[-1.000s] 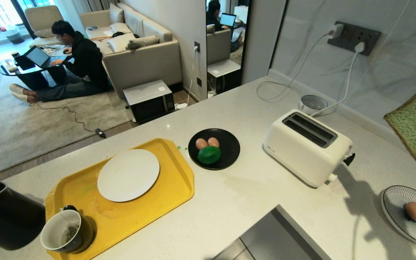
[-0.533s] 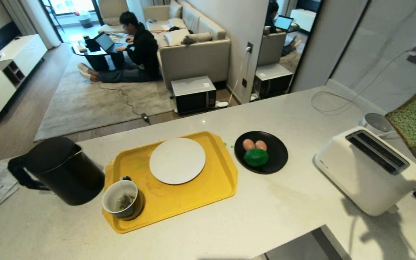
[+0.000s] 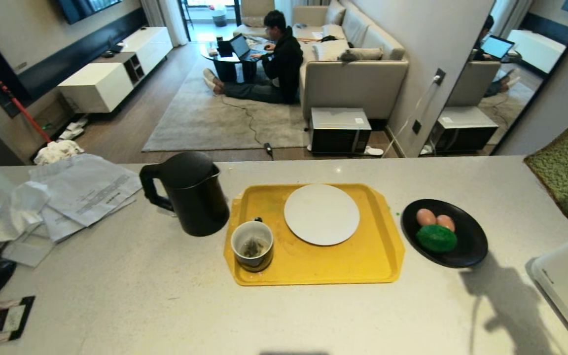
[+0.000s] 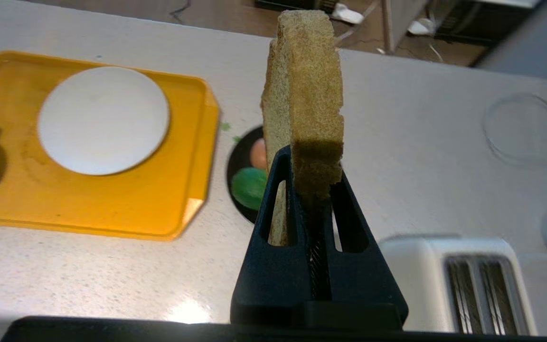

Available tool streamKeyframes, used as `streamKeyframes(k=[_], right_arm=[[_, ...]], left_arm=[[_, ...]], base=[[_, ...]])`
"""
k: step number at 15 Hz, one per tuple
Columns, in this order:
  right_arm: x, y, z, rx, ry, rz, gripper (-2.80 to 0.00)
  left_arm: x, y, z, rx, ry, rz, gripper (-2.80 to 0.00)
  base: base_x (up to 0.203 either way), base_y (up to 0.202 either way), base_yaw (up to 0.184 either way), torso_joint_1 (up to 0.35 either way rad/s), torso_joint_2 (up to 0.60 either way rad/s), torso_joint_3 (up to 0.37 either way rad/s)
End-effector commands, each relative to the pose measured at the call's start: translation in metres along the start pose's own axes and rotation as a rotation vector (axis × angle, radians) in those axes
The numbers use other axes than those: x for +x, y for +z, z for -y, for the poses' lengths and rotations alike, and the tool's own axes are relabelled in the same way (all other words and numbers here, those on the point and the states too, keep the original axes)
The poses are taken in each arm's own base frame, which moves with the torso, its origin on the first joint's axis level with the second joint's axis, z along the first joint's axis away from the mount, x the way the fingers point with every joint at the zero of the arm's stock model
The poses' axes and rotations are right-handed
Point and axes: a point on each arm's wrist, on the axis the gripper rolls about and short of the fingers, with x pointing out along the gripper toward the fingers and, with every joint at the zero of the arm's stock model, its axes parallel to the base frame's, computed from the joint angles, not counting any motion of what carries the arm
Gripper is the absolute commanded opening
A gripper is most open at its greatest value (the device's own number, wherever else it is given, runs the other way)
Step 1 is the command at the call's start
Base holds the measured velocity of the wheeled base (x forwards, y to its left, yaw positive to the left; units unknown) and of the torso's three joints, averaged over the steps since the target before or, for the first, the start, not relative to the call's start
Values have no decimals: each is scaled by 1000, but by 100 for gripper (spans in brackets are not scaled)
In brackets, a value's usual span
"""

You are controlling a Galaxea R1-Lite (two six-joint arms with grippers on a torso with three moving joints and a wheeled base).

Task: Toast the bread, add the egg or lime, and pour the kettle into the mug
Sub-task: Put the baked bread on a plate

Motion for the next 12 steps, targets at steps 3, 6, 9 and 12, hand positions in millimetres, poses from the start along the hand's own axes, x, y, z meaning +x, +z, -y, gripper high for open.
streamKeyframes(k=[3,6,9,12], right_arm=[[1,0,0,-3,8,-3,-280],[2,-3,0,-5,10,-12,-280],[4,-4,-4,-11,36,-19,-280],[14,-8,-8,-72,70,-50,-280]], left_arm=[[0,0,0,0,2,1,-280],[0,0,0,0,0,2,-280],[0,0,0,0,0,2,-280],[0,0,0,0,1,2,-280]], base=[[-1,-10,172,-1,2,5],[-3,-8,170,1,2,3],[0,-2,82,-1,3,0],[0,0,0,0,0,0]])
